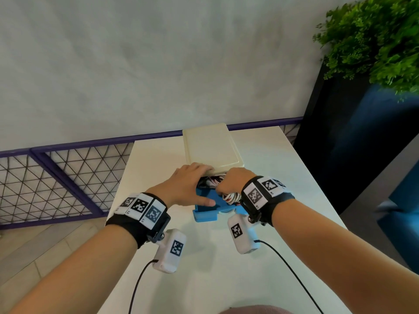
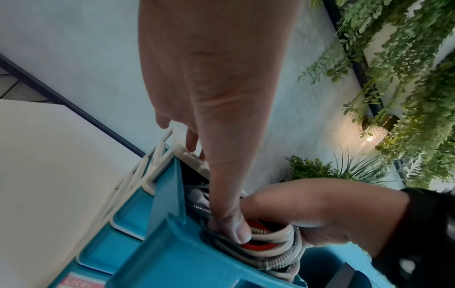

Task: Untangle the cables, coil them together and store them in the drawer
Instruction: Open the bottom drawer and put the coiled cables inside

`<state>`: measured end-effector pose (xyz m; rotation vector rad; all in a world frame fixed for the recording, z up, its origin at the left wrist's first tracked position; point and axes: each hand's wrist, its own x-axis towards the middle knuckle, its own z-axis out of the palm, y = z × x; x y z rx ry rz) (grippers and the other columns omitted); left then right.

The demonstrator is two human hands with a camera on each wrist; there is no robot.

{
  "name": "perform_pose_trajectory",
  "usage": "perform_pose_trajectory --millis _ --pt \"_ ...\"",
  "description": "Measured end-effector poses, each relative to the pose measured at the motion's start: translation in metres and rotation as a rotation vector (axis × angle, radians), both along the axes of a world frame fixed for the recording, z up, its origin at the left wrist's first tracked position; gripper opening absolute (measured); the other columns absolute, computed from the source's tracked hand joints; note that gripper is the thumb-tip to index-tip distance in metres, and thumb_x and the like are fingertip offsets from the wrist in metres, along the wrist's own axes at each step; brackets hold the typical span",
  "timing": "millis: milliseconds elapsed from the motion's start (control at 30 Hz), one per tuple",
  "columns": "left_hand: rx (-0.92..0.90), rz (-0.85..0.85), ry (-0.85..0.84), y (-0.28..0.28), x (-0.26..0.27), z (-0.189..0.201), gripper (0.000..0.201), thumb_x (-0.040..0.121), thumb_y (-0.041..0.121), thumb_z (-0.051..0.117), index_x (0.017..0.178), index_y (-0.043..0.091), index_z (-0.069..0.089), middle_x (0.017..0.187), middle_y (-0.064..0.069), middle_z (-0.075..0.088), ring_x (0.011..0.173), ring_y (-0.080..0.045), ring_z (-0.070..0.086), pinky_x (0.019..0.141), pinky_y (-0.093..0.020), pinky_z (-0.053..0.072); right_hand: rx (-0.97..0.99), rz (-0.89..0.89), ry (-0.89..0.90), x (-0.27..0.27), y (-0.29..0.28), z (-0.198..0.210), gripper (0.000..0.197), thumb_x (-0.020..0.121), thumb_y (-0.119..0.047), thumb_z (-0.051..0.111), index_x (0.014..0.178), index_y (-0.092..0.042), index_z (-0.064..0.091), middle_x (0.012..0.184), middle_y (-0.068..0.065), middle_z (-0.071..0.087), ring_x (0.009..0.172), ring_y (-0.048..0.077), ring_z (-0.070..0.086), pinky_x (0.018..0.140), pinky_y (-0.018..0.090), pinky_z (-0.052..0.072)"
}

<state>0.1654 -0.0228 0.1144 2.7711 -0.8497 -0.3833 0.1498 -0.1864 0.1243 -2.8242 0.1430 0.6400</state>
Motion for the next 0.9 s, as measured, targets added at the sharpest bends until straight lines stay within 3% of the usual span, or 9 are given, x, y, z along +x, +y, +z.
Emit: perform_pose_trajectory --millis 100,200,300,400,433,500,633,767,900 --pt "0.096 0.004 0.008 -0.002 -0.002 -0.002 0.102 0.068 0.066 0.068 0.148 0.032 0.016 0.154 0.001 0.017 0.140 -0.026 0.018 0.114 -0.048 0.021 0.178 0.005 -0.073 -0.003 0.000 -0.010 0.053 0.082 -0.065 0.049 0.105 -0.019 0.061 0.081 0.001 0.061 0.070 0.015 0.056 0.060 0.027 0.042" --pt "0.130 0.008 0.009 0.000 -0.007 -0.005 0.104 0.071 0.066 0.064 0.150 0.034 0.005 0.157 0.001 0.007 0.144 -0.025 0.007 0.116 -0.052 0.014 0.246 -0.006 -0.113 -0.012 -0.003 -0.007 0.060 0.086 -0.069 0.041 0.109 -0.016 0.058 0.079 0.000 0.058 0.068 0.013 0.053 0.058 0.026 0.041" --pt "0.165 -0.009 -0.027 0.001 -0.010 -0.012 0.103 0.075 0.066 0.059 0.151 0.032 -0.003 0.158 -0.001 -0.001 0.145 -0.025 0.000 0.117 -0.054 0.012 0.288 -0.021 -0.129 -0.030 -0.015 -0.002 0.060 0.091 -0.064 0.041 0.121 -0.012 0.047 0.101 0.004 0.058 0.081 0.017 0.054 0.071 0.028 0.043" --pt "0.139 -0.013 -0.044 0.001 -0.014 -0.014 0.102 0.077 0.064 0.058 0.151 0.031 -0.004 0.158 -0.003 -0.003 0.146 -0.025 -0.002 0.118 -0.052 0.011 0.278 0.149 -0.246 -0.048 -0.031 -0.003 0.054 0.097 -0.051 0.041 0.138 -0.017 0.037 0.131 0.009 0.052 0.107 0.022 0.056 0.090 0.035 0.047" --pt "0.125 -0.014 -0.041 0.002 -0.013 -0.014 0.101 0.078 0.063 0.059 0.151 0.031 -0.003 0.158 -0.003 -0.003 0.145 -0.025 -0.001 0.118 -0.050 0.010 0.239 0.230 -0.282 -0.055 -0.036 -0.003 0.055 0.099 -0.048 0.039 0.146 -0.021 0.029 0.142 0.009 0.042 0.122 0.025 0.049 0.098 0.037 0.044" --pt "0.105 -0.020 -0.031 0.003 -0.012 -0.012 0.101 0.078 0.061 0.061 0.151 0.030 -0.001 0.159 -0.004 -0.002 0.145 -0.025 0.000 0.119 -0.046 0.010 0.151 0.427 -0.353 -0.065 -0.045 -0.004 0.056 0.102 -0.043 0.033 0.153 -0.028 0.015 0.159 0.005 0.017 0.145 0.024 0.021 0.112 0.041 0.032" --pt "0.064 -0.027 0.014 0.005 -0.011 -0.007 0.105 0.077 0.051 0.068 0.152 0.021 0.000 0.159 -0.005 -0.004 0.146 -0.022 -0.004 0.120 -0.036 0.005 0.033 0.776 -0.367 -0.063 -0.052 -0.021 0.052 0.103 -0.036 0.023 0.154 -0.030 0.011 0.163 0.000 -0.002 0.149 0.018 -0.012 0.121 0.046 0.007" --pt "-0.013 0.007 0.118 0.007 -0.012 -0.003 0.104 0.080 0.033 0.070 0.152 0.016 -0.004 0.160 0.002 -0.013 0.146 -0.013 -0.012 0.115 -0.024 -0.001 0.013 0.833 -0.342 -0.053 -0.046 -0.037 0.052 0.104 -0.034 0.018 0.155 -0.025 0.006 0.163 -0.001 -0.009 0.146 0.018 -0.022 0.121 0.044 -0.003" --pt "-0.013 0.009 0.157 0.009 -0.013 -0.003 0.103 0.081 0.031 0.068 0.151 0.017 -0.006 0.159 0.006 -0.016 0.145 -0.009 -0.016 0.114 -0.023 -0.002 -0.034 0.841 -0.352 -0.047 -0.041 -0.046 0.062 0.097 -0.050 0.001 0.155 -0.025 0.003 0.163 -0.004 -0.009 0.146 0.014 -0.022 0.120 0.044 -0.008"
